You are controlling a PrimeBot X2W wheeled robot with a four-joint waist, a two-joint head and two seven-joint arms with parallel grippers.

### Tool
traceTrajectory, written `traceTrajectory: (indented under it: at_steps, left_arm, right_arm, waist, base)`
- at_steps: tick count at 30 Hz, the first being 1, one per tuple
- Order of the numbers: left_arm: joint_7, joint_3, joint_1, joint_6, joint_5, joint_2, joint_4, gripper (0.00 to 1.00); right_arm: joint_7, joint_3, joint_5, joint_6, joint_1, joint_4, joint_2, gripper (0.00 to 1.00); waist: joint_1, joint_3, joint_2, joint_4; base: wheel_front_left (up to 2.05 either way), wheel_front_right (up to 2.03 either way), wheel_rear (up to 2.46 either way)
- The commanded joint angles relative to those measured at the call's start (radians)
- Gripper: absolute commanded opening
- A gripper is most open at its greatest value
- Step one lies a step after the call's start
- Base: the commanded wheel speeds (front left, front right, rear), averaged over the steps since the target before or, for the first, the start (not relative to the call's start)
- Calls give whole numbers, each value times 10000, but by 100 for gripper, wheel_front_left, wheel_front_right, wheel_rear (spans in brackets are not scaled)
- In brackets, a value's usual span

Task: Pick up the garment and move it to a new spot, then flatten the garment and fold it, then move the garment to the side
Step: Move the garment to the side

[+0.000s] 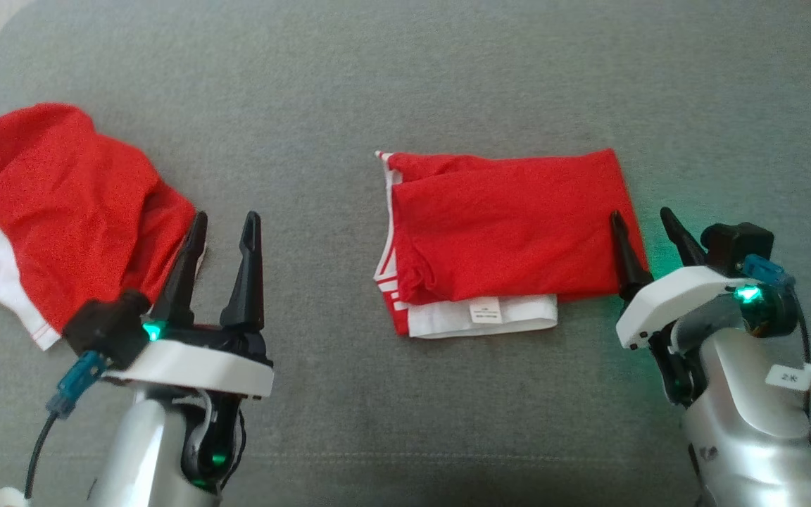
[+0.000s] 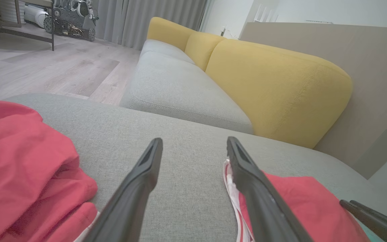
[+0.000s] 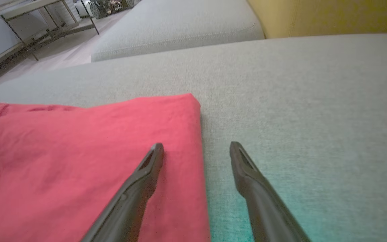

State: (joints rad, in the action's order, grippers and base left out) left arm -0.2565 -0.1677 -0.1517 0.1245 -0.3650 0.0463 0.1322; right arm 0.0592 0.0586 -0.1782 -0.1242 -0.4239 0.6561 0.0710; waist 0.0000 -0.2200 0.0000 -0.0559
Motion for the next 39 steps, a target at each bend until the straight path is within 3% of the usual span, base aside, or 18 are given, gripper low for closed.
traceTrajectory:
  at_steps: [1,10,11,12,16,26,33,39]
  left_arm:
    - [-53,281,-391,61,-57,40,-299,100]
    - [-53,402,-572,61,-165,40,-290,100]
    - [-53,421,-579,61,-170,40,-288,100]
    - [-53,444,-587,61,-174,40,-286,100]
    - [-53,510,-610,61,-173,40,-298,100]
    - [-53,458,-815,61,-94,56,-497,100]
    - [-53,213,-1515,61,-164,323,-806,100]
    - [-53,-264,-2174,61,-277,631,-914,100]
  right_arm:
    - [-19,250,-52,-65,-343,-213,-106,100]
    - [-513,766,-474,-65,-771,1200,-12,100]
    - [-556,864,-555,-65,-805,1283,-15,44]
    - [-532,962,-625,-65,-843,1320,-10,0]
    - [-185,1232,-697,-65,-1051,1292,244,0]
    - [1099,1627,1264,-65,-1966,588,1543,0]
    - [894,1411,1776,-65,-2946,-84,2680,0]
    - [496,687,1380,-65,-3824,-279,3416,0]
  waist:
    - [0,-144,0,-156]
    - [0,-332,0,-371]
    - [0,-331,0,-363]
    - [0,-326,0,-349]
    - [0,-278,0,-219]
    - [0,-537,0,454]
    - [0,-1431,0,1069]
    - [0,-2089,0,1477]
  base:
    - [0,0,0]
    - [0,0,0]
    - [0,0,0]
    - [0,0,0]
    - [0,0,0]
    - [0,0,0]
    - [0,0,0]
    - [0,0,0]
